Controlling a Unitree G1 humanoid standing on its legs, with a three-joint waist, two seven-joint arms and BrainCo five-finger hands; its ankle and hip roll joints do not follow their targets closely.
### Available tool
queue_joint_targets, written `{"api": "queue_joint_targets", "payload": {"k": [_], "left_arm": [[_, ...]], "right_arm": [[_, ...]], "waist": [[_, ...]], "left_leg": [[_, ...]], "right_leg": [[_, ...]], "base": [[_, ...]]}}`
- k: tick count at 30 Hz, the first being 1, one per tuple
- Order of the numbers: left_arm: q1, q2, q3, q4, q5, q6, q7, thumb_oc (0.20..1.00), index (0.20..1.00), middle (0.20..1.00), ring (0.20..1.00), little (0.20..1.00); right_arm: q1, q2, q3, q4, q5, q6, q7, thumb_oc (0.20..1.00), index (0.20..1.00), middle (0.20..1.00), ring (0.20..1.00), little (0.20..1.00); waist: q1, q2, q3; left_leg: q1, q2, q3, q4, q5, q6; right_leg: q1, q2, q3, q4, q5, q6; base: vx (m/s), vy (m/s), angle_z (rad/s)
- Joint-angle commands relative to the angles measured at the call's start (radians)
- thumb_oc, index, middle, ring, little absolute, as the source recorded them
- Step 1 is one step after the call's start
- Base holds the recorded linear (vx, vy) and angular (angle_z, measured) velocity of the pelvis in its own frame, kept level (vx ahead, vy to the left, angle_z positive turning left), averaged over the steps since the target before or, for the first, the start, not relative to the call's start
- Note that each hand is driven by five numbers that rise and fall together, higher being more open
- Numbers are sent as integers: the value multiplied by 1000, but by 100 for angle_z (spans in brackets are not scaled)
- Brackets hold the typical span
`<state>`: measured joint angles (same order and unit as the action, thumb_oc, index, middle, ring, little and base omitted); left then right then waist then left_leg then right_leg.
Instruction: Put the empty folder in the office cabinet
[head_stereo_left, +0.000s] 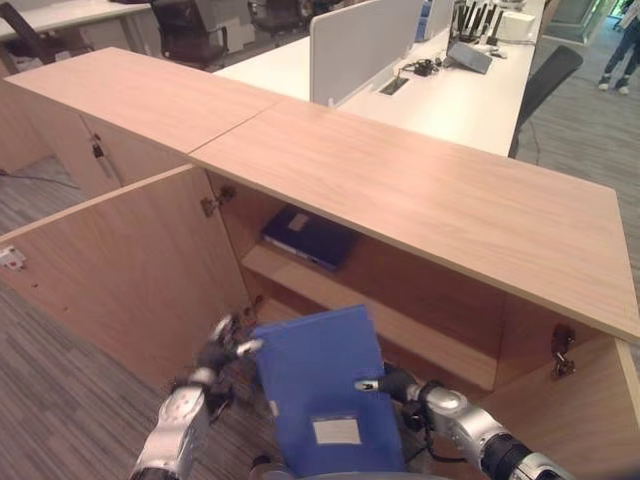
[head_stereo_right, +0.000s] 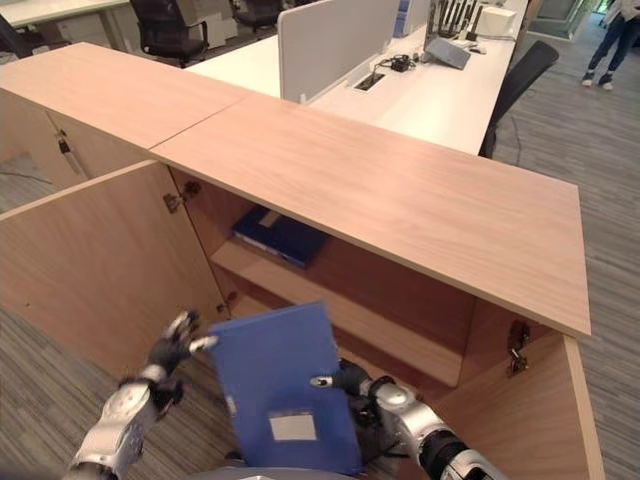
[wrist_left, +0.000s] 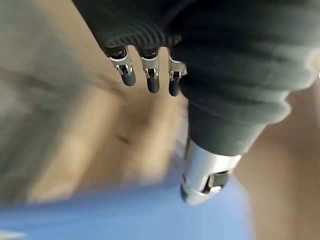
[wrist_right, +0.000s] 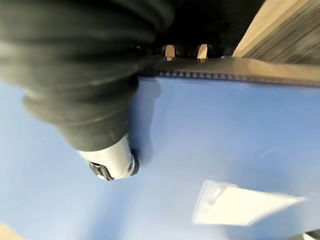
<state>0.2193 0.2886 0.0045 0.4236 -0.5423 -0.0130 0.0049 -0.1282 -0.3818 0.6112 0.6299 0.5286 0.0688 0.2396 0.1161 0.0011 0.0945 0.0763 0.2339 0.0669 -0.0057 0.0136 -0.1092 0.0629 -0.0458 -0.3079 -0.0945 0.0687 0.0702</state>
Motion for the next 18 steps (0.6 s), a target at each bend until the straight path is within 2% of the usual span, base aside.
{"api": "queue_joint_targets", "payload": {"k": [1,3,5,8,10,11,12,13,15,16,18], "left_arm": [[-2,24,26,-36,-71,-54,54,1000,1000,1000,1000,1000],[0,31,31,12,-25,-41,67,1000,1000,1000,1000,1000],[-26,23,10,216,-6,-8,67,1000,1000,1000,1000,1000],[-109,17,-68,478,223,23,115,1000,1000,1000,1000,1000],[-111,-1,-80,511,208,25,102,1000,1000,1000,1000,1000],[-113,-22,-80,565,168,28,91,1000,1000,1000,1000,1000],[-120,-47,-85,672,165,32,83,1000,1000,1000,1000,1000],[-122,-48,-85,675,164,30,82,1000,1000,1000,1000,1000],[-134,-85,-90,817,171,44,66,1000,1000,1000,1000,1000],[-135,-109,-54,934,136,69,29,1000,1000,1000,1000,1000],[-129,-122,-20,1041,147,91,2,1000,1000,1000,1000,1000]], "right_arm": [[-26,105,-31,-4,32,-26,29,200,200,200,200,200],[-16,122,-58,46,43,-24,8,200,200,200,200,200],[0,149,-100,109,105,-15,-24,200,200,200,200,200],[7,169,-164,176,205,-9,-62,200,200,200,200,200],[8,171,-182,195,226,-13,-71,200,200,200,200,200],[7,171,-204,230,245,-12,-90,200,200,200,200,200],[4,179,-228,278,268,-11,-97,200,200,200,200,200],[3,178,-229,279,269,-12,-97,200,200,200,200,200],[1,198,-259,330,298,-12,-100,200,200,200,200,200],[-10,212,-285,379,320,-15,-96,200,200,200,200,200],[-22,217,-298,389,333,-14,-94,200,200,200,200,200]], "waist": [[7,-37,18],[3,-34,15],[-5,-32,25],[-13,-43,80],[-13,-40,82],[-11,-37,84],[-9,-31,83],[-7,-30,85],[-10,-25,78],[-4,-1,65],[6,10,58]], "left_leg": [[-57,-27,-18,57,29,-24],[-57,-24,-17,62,24,-25],[-121,-16,-26,181,31,-37],[-338,-26,-63,503,172,-44],[-373,-24,-53,527,180,-37],[-392,-21,-37,515,169,-29],[-399,-14,-32,492,123,-34],[-398,-14,-31,493,121,-34],[-386,-26,-21,360,105,-21],[-365,-31,-32,112,195,-15],[-360,-42,-55,-32,215,-18]], "right_leg": [[81,42,-25,7,-120,-32],[81,46,-22,8,-126,-36],[85,56,-9,8,-137,-50],[85,56,-21,11,-133,-72],[81,58,-21,12,-136,-76],[79,56,-22,12,-137,-75],[94,58,-13,8,-150,-68],[95,58,-12,8,-150,-68],[97,49,1,7,-157,-56],[97,58,15,7,-154,-43],[112,67,42,7,-172,-34]], "base": [[17,-10,17],[18,-24,12],[-30,-58,0],[-135,-68,-7],[-29,-7,-3],[90,42,2],[92,40,2],[117,66,-9],[119,169,-41],[193,252,6],[211,190,41]]}}
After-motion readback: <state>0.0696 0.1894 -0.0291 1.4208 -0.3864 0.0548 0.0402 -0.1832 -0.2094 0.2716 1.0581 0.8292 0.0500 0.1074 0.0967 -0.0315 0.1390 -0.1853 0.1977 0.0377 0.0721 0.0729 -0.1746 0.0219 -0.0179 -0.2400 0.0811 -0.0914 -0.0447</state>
